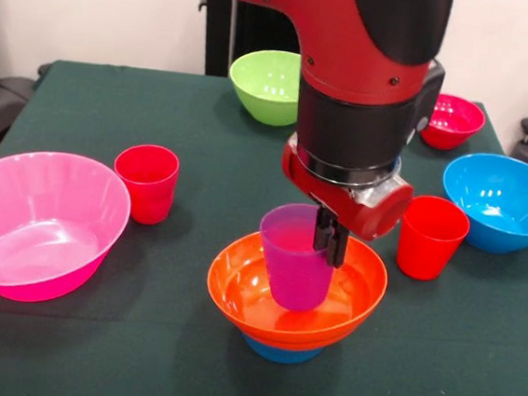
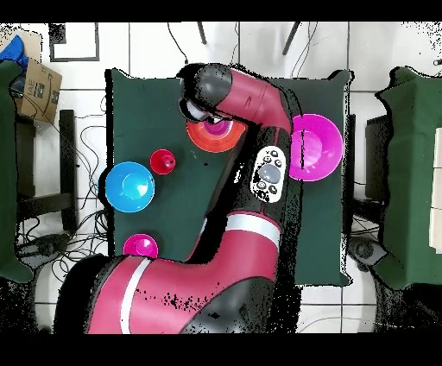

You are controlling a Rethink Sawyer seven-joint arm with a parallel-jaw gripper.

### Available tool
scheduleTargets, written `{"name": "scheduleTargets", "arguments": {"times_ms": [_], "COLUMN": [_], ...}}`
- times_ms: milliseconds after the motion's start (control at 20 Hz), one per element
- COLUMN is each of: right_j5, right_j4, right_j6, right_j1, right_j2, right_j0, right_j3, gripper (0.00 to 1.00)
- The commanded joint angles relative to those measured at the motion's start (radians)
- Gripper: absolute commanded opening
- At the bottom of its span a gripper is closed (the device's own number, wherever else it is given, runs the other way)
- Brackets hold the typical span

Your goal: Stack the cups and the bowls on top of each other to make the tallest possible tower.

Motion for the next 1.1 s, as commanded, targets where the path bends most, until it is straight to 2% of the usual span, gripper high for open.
{"name": "scheduleTargets", "arguments": {"times_ms": [50, 500, 750, 1100], "right_j5": [-0.039, -0.184, -0.226, -0.241], "right_j4": [0.012, 0.003, -0.021, -0.008], "right_j6": [0.206, 0.206, 0.205, 0.207], "right_j1": [0.007, 0.069, 0.119, 0.137], "right_j2": [0.048, 0.059, 0.029, 0.01], "right_j0": [0.017, 0.032, 0.049, 0.061], "right_j3": [0.057, 0.081, 0.064, 0.065], "gripper": [0.0, 0.0, 0.0, 0.0]}}
